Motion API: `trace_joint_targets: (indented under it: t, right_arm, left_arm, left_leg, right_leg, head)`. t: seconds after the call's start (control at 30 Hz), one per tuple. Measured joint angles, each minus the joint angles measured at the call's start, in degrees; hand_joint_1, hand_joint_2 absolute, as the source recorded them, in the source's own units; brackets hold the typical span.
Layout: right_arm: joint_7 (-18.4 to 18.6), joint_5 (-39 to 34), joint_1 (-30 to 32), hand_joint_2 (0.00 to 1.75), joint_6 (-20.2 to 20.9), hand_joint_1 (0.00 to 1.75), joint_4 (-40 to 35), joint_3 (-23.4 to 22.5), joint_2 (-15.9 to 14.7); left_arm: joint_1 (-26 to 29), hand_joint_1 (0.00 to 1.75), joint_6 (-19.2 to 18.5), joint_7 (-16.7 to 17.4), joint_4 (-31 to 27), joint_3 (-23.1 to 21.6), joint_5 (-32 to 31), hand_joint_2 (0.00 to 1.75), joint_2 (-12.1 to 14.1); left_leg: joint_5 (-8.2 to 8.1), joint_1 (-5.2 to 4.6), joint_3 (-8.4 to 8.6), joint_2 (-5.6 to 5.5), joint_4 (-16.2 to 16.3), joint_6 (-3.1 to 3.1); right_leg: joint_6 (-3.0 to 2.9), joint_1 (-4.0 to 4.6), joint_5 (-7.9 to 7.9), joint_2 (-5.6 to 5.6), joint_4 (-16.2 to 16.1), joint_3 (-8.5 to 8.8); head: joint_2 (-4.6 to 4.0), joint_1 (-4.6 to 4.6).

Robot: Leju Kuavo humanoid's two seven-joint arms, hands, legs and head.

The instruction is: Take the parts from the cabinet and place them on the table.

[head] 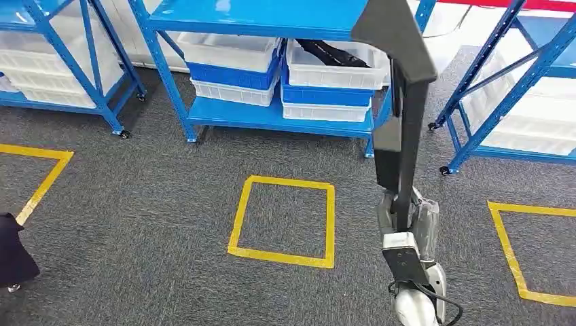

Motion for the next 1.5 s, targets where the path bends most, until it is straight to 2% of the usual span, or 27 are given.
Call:
trace_joint_targets:
  t: [0.07,0.13,0.2,0.27,0.33,0.47,0.5,0.53,0.6,0.63,0.7,0.77,0.8,0.87,0.93,0.97,1.0,1.1,1.13,1.17,1.23,1.3,1.33,1.37,1.43,1.47,1.5]
  right_arm:
    - [0.4,1.2,0.0,1.75,-0.1,1.75,-0.2,0.0,0.1]
    - [0.7,1.6,0.0,1.75,-0.2,1.75,-0.4,0.0,0.0]
    - [0.8,1.7,0.0,1.75,-0.3,1.75,-0.5,0.1,0.1]
    - [0.9,1.7,0.2,1.75,-0.3,1.75,-0.5,0.1,0.1]
    - [0.9,1.7,0.2,1.75,-0.3,1.75,-0.5,0.1,0.1]
    - [0.9,1.7,0.2,1.75,-0.3,1.75,-0.5,0.1,0.0]
    - [0.9,1.7,0.2,1.75,-0.4,1.75,-0.6,0.1,0.0]
    - [0.9,1.9,0.1,1.75,-0.5,1.75,-0.9,0.1,0.0]
    - [1.2,2.6,0.1,1.75,-0.6,1.75,-1.2,0.1,0.0]
    - [1.3,2.6,0.1,1.75,-0.6,1.75,-1.3,0.1,0.1]
    - [1.3,2.7,0.0,1.75,-0.6,1.75,-1.6,0.1,0.1]
    - [1.3,2.6,0.1,1.75,-0.6,1.75,-1.6,0.1,0.1]
    - [1.4,2.6,0.1,1.75,-0.6,1.75,-1.6,0.1,0.1]
    - [1.4,2.7,0.3,1.75,-0.6,1.75,-1.6,0.1,0.1]
    - [1.4,2.6,0.3,1.75,-0.6,1.75,-1.6,0.0,0.0]
    - [1.4,2.7,0.3,1.75,-0.6,1.75,-1.6,0.0,0.0]
    - [1.6,2.9,0.3,1.75,-0.5,1.75,-1.6,0.0,0.0]
    - [4.0,5.1,0.8,1.75,0.4,1.75,-0.3,-0.1,-0.1]
    - [5.3,6.6,1.1,1.75,0.1,1.75,0.8,-0.4,0.0]
    - [6.4,8.0,1.3,1.75,0.0,1.75,2.7,-1.0,0.0]
    - [6.4,9.1,1.8,1.75,-0.7,1.75,8.0,-2.6,0.3]
    - [6.6,9.2,2.9,1.75,-0.7,1.75,12.6,-4.0,0.5]
    - [7.9,10.0,2.9,1.75,-0.9,1.75,15.8,-4.9,0.7]
    - [10.2,12.4,2.5,1.75,-2.4,1.75,19.7,-5.8,1.0]
    - [12.1,15.1,0.3,1.75,-7.0,1.75,29.7,-8.5,1.3]
    - [11.1,15.0,-0.7,1.75,-9.7,1.75,36.5,-10.6,1.4]
    - [10.1,14.9,-1.2,1.75,-11.1,1.75,41.2,-12.0,1.4]
  left_arm:
    - [0.1,0.00,-0.2,-0.3,0.0,0.0,0.0,0.00,0.0]
    - [0.0,0.00,-0.5,-0.5,0.0,0.0,-0.1,0.00,-0.2]
    - [-0.1,0.00,-0.6,-0.5,0.0,0.0,-0.1,0.00,-0.1]
    - [0.0,0.00,-0.7,-0.5,0.0,0.1,-0.1,0.00,-0.1]
    - [0.0,0.00,-0.7,-0.5,0.0,0.1,-0.1,0.00,-0.1]
    - [0.0,0.00,-0.7,-0.5,0.0,0.1,-0.1,0.00,-0.1]
    - [0.0,0.00,-0.8,-0.5,0.0,0.2,-0.1,0.00,-0.2]
    - [-0.1,0.00,-0.8,-0.9,0.0,0.2,-0.1,0.00,-0.2]
    - [0.0,0.00,-0.8,-1.1,0.0,0.2,-0.1,0.00,-0.2]
    - [0.0,0.00,-0.8,-1.1,0.0,0.3,-0.1,0.00,-0.1]
    - [0.0,0.00,-0.8,-1.0,0.0,0.3,-0.2,0.00,-0.2]
    - [-0.1,0.00,-0.7,-0.7,0.0,0.3,-0.3,0.00,0.0]
    - [-0.1,0.00,-0.7,-0.6,0.0,0.3,-0.3,0.00,0.0]
    - [0.0,0.00,-0.7,-0.5,0.0,0.3,-0.3,0.00,-0.1]
    - [0.0,0.00,-0.7,-0.5,0.0,0.3,-0.3,0.00,0.0]
    - [-0.1,0.00,-0.7,-0.5,0.0,0.3,-0.3,0.00,0.0]
    - [-0.3,0.00,-0.7,-0.5,0.0,0.3,-0.4,0.00,0.0]
    - [-0.2,0.00,-0.5,-0.2,0.0,0.4,-0.5,0.00,0.0]
    - [-0.2,0.00,-0.2,0.2,0.0,0.4,-0.6,0.00,0.0]
    - [-0.2,0.00,0.2,0.9,0.0,0.4,-0.9,0.00,-0.1]
    - [-0.4,0.00,0.6,1.8,0.0,0.4,-1.4,0.00,-0.2]
    - [-0.4,0.00,0.9,2.2,0.0,0.4,-1.9,0.00,-0.2]
    - [-0.3,0.00,1.4,3.0,0.0,0.4,-2.4,0.00,-0.2]
    - [-0.2,0.00,1.8,3.7,0.0,0.4,-2.9,0.00,-0.2]
    - [-0.3,0.00,2.4,4.5,0.0,0.4,-3.1,0.00,-0.5]
    - [-0.3,0.00,2.5,4.8,0.0,0.4,-3.3,0.00,-0.6]
    - [-0.3,0.00,2.7,4.8,0.0,0.4,-3.3,0.00,-0.6]
  left_leg:
    - [0.59,-0.19,-0.19,-0.15,-0.5,0.97]
    - [1.46,0.14,-0.42,-0.15,-0.9,2.23]
    - [1.85,0.07,-1.13,-0.38,-0.9,2.58]
    - [2.22,-0.01,-1.65,-0.88,-0.9,2.51]
    - [2.43,-0.01,-1.78,-1.47,-0.9,2.32]
    - [2.46,-0.01,-1.78,-1.59,-0.9,2.27]
    - [2.62,-0.01,-1.75,-2.25,-0.8,2.02]
    - [2.89,-0.42,-2.23,-3.09,-0.5,1.38]
    - [3.57,-0.23,-2.78,-3.76,-0.6,0.35]
    - [3.21,0.01,-3.07,-3.81,-0.3,0.17]
    - [-0.63,-0.13,-5.11,-1.05,4.6,-0.33]
    - [-5.31,0.08,-9.30,-0.29,14.2,-0.88]
    - [-6.33,0.11,-10.66,-0.14,17.5,-1.04]
    - [-4.27,0.22,-9.19,0.16,15.5,-1.04]
    - [0.47,0.20,-3.04,1.42,4.8,-0.77]
    - [1.33,0.13,-0.68,3.13,0.3,-0.49]
    - [0.90,-0.51,-0.46,3.51,-0.5,-0.22]
    - [1.31,-0.70,-1.14,2.01,-0.5,0.65]
    - [1.89,-0.28,-0.86,1.55,-1.2,1.39]
    - [2.24,-0.01,-0.75,1.31,-1.6,1.77]
    - [2.65,0.05,-1.21,0.30,-1.7,2.40]
    - [2.94,-0.04,-1.76,-1.06,-1.6,2.50]
    - [3.08,-0.03,-1.87,-1.60,-1.6,2.43]
    - [3.16,0.02,-1.88,-2.12,-1.6,2.32]
    - [3.32,0.09,-1.83,-3.49,-1.5,2.02]
    - [3.36,0.06,-1.96,-4.22,-1.3,1.76]
    - [3.37,-0.37,-2.29,-4.77,-1.1,1.29]
  right_leg:
    - [0.77,0.11,0.38,-0.05,-0.3,-0.02]
    - [0.51,0.04,-2.21,0.10,2.8,-1.87]
    - [-0.02,-0.19,-6.70,0.18,12.4,-5.86]
    - [0.37,-0.21,-8.70,0.19,18.9,-8.29]
    - [1.09,-0.22,-7.34,0.20,15.5,-5.96]
    - [1.21,-0.22,-6.95,0.22,14.5,-5.33]
    - [1.80,-0.30,-3.79,0.67,5.7,-0.45]
    - [1.33,-0.18,-2.34,2.32,-0.8,2.33]
    - [0.68,0.05,-1.94,1.53,-0.3,2.02]
    - [-0.04,-1.26,-1.48,0.99,-0.7,2.14]
    - [-0.90,-0.83,-1.24,0.20,-0.7,1.91]
    - [-1.08,-0.54,-1.12,-0.81,-0.7,1.50]
    - [-1.15,-0.45,-1.06,-1.27,-0.7,1.31]
    - [-1.25,-0.38,-0.99,-2.26,-0.6,1.23]
    - [-1.22,-0.37,-1.01,-3.11,-0.6,1.40]
    - [-1.20,-0.18,-1.02,-3.50,-0.6,1.46]
    - [-1.04,0.53,-1.05,-3.84,-0.4,1.21]
    - [-0.30,0.48,-0.72,-5.03,-0.9,1.26]
    - [0.13,0.77,-0.96,-5.04,-0.7,1.38]
    - [0.39,0.43,-1.63,-3.32,0.1,0.74]
    - [-0.18,0.13,-5.39,-0.37,7.0,-2.28]
    - [-0.25,-0.22,-8.80,0.01,16.1,-6.46]
    - [0.21,-0.26,-8.87,0.07,17.5,-7.10]
    - [0.82,-0.38,-7.82,0.09,15.8,-6.19]
    - [2.24,-0.85,-3.42,0.56,5.4,-0.70]
    - [2.47,-1.34,-1.97,1.99,-0.1,1.95]
    - [2.00,-0.93,-2.37,2.61,-0.4,1.95]
  head:
    - [0.00,-0.09]
    - [0.00,0.04]
    - [0.00,0.42]
    - [0.00,0.50]
    - [0.00,0.50]
    - [0.00,0.52]
    - [0.00,0.59]
    - [0.00,0.55]
    - [0.00,0.52]
    - [0.00,0.46]
    - [0.02,0.04]
    - [0.00,0.02]
    - [0.00,-0.07]
    - [0.00,-0.04]
    - [0.00,-0.02]
    - [0.00,-0.07]
    - [0.00,-0.04]
    - [0.00,0.09]
    - [0.00,0.06]
    - [0.00,0.24]
    - [0.00,0.53]
    - [0.00,0.55]
    - [0.00,0.61]
    - [0.00,0.55]
    - [0.00,0.59]
    - [0.00,0.66]
    - [0.00,0.71]
